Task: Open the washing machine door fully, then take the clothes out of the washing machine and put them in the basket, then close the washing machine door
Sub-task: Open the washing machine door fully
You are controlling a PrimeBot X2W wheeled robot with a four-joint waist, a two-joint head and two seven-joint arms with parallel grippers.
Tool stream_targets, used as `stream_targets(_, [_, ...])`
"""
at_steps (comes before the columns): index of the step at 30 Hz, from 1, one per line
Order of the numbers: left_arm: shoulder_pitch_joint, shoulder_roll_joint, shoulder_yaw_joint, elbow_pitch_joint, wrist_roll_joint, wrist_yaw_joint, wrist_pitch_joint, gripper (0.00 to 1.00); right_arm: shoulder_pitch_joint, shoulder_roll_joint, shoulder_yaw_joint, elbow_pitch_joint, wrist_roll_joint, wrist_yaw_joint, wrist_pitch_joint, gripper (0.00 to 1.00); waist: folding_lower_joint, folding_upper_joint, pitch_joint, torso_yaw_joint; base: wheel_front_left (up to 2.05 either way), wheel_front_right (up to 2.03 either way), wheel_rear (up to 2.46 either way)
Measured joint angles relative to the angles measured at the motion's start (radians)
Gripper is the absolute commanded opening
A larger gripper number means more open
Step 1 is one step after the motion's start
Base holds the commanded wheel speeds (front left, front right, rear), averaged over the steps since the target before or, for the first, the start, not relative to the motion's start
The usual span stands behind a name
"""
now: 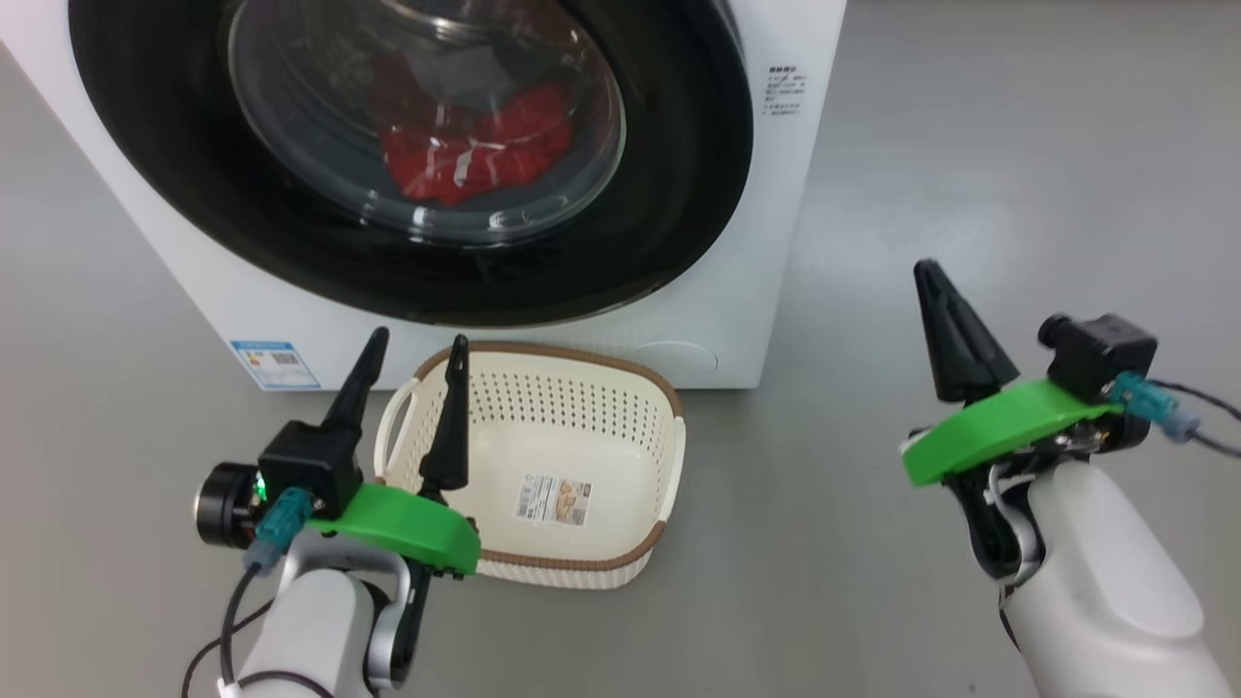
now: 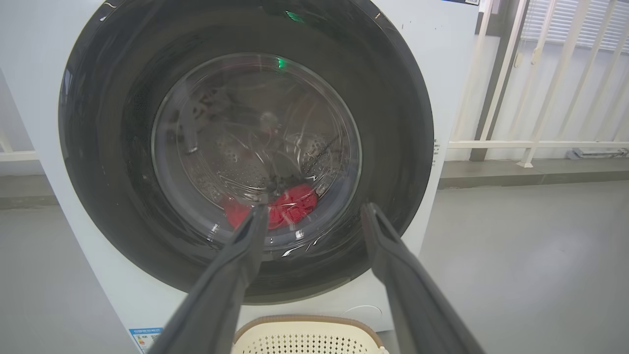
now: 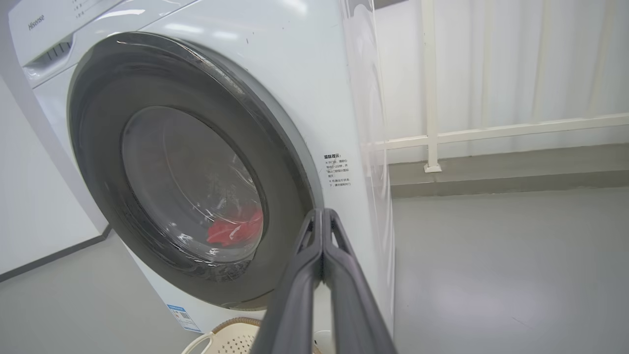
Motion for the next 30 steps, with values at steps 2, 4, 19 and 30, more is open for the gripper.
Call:
stream_targets(2, [-0.006,0.0,-0.004,-0.021,0.0,0.001,0.0,1.0,-0.026,0.0,0.002,0.001,0.076,0.0,0.0,0.0,0.0,0.0,0.019,0.005,0.0,0.0,0.0])
stream_targets(4, [-0.007,0.0,-0.012,-0.039,0.0,0.001,0.0,1.0,-0.055,-0.002,0.003,0.005,0.137,0.0,0.0,0.0,0.0,0.0,0.039,0.01,0.0,0.0,0.0])
stream_targets(19, [-0.055,-0.001,-0.054,-0.155,-0.05,0.02,-0.006,1.0,-0.277,-0.067,-0.04,-0.053,0.781,0.0,0.198,0.0,0.0,0.0,0.196,0.068,0.0,0.0,0.0])
stream_targets(30, [-0.089,-0.004,-0.066,-0.208,-0.05,0.031,-0.007,1.0,-0.425,-0.127,-0.08,-0.051,1.073,0.0,0.428,0.0,0.0,0.0,0.316,0.105,0.0,0.0,0.0])
